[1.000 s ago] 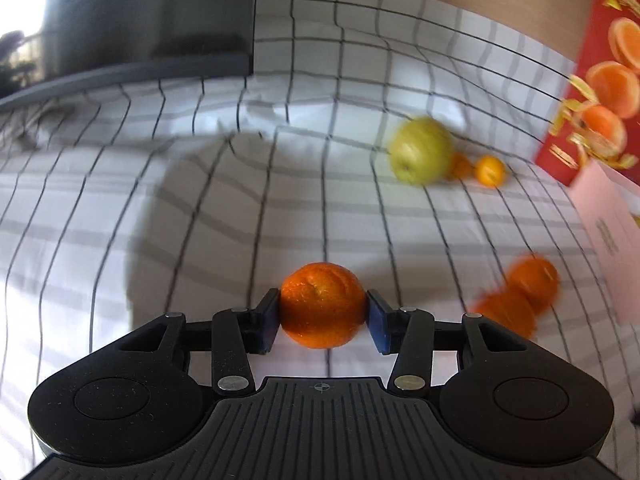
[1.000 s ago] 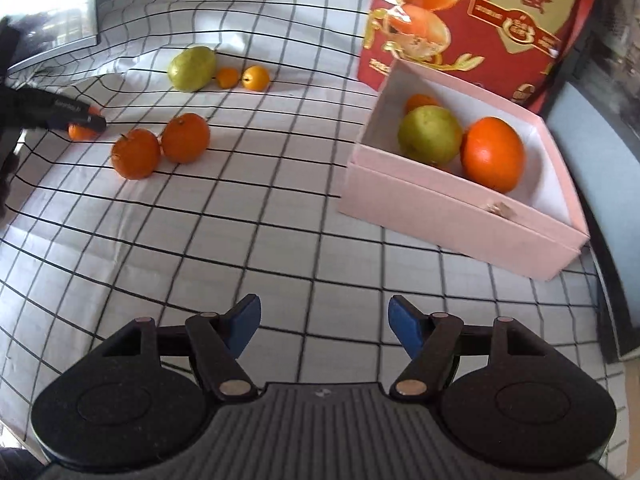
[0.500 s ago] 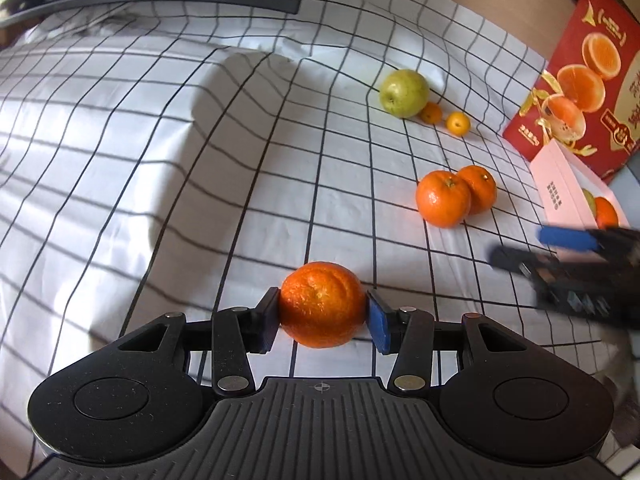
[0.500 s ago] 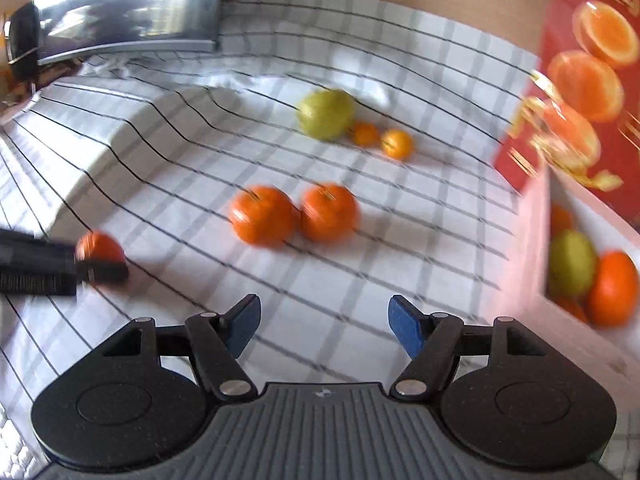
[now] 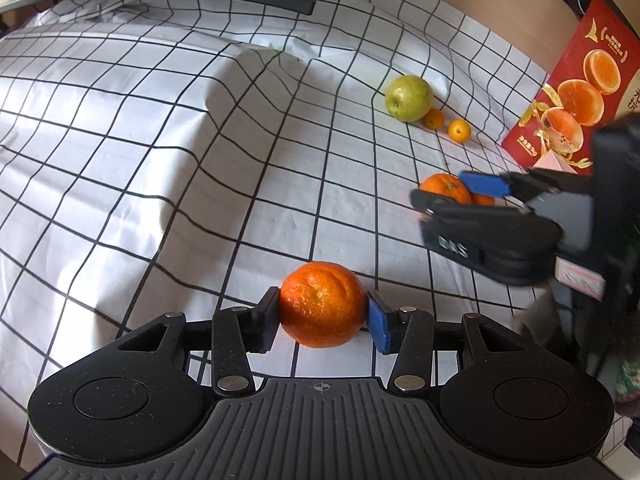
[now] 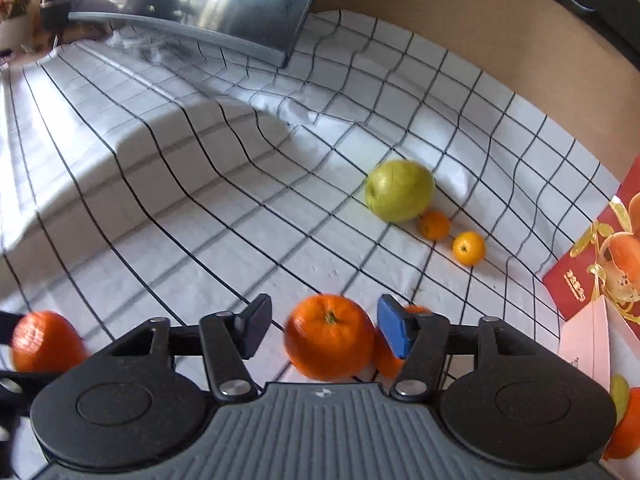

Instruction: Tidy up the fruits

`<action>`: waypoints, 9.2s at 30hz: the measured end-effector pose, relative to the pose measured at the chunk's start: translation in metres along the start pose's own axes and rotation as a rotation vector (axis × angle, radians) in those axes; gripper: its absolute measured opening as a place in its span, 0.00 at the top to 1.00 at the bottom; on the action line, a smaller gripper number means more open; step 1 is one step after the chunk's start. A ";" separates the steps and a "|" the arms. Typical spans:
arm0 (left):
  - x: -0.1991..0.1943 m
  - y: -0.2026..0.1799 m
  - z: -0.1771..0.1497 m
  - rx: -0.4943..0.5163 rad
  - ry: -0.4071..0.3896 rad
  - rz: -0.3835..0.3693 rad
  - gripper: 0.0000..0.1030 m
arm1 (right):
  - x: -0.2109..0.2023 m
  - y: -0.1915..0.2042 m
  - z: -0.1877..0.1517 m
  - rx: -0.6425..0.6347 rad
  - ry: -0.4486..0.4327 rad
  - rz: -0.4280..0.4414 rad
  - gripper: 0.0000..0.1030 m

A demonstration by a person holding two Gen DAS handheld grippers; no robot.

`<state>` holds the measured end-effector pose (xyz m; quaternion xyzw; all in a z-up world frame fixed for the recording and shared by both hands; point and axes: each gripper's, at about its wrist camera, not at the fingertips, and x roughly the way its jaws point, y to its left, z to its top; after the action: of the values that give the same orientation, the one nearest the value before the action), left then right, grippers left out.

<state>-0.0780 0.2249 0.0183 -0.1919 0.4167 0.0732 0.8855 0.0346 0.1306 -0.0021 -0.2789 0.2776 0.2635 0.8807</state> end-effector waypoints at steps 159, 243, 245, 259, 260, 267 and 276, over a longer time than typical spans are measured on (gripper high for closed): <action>0.023 -0.131 -0.039 0.388 0.102 -0.179 0.50 | -0.115 -0.099 -0.189 0.541 0.108 -0.078 0.01; 0.043 -0.145 0.083 0.077 -0.128 -0.218 0.51 | -0.122 -0.194 -0.149 0.503 -0.048 -0.136 0.41; 0.035 -0.119 0.074 0.065 -0.167 -0.132 0.51 | -0.122 -0.183 -0.142 0.496 -0.046 -0.113 0.40; 0.049 -0.097 0.073 0.114 -0.127 -0.125 0.51 | -0.106 -0.094 -0.109 0.407 -0.006 0.048 0.37; 0.053 -0.099 0.079 0.108 -0.130 -0.117 0.51 | -0.107 -0.090 -0.110 0.398 -0.006 0.044 0.37; 0.104 -0.116 0.115 0.141 -0.046 -0.058 0.51 | -0.119 -0.089 -0.119 0.400 -0.006 -0.008 0.36; 0.134 -0.127 0.111 0.203 0.002 -0.023 0.55 | -0.125 -0.106 -0.141 0.492 0.030 -0.076 0.35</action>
<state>0.1235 0.1491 0.0153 -0.1062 0.4206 0.0202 0.9008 -0.0364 -0.0730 0.0171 -0.0703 0.3358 0.1508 0.9271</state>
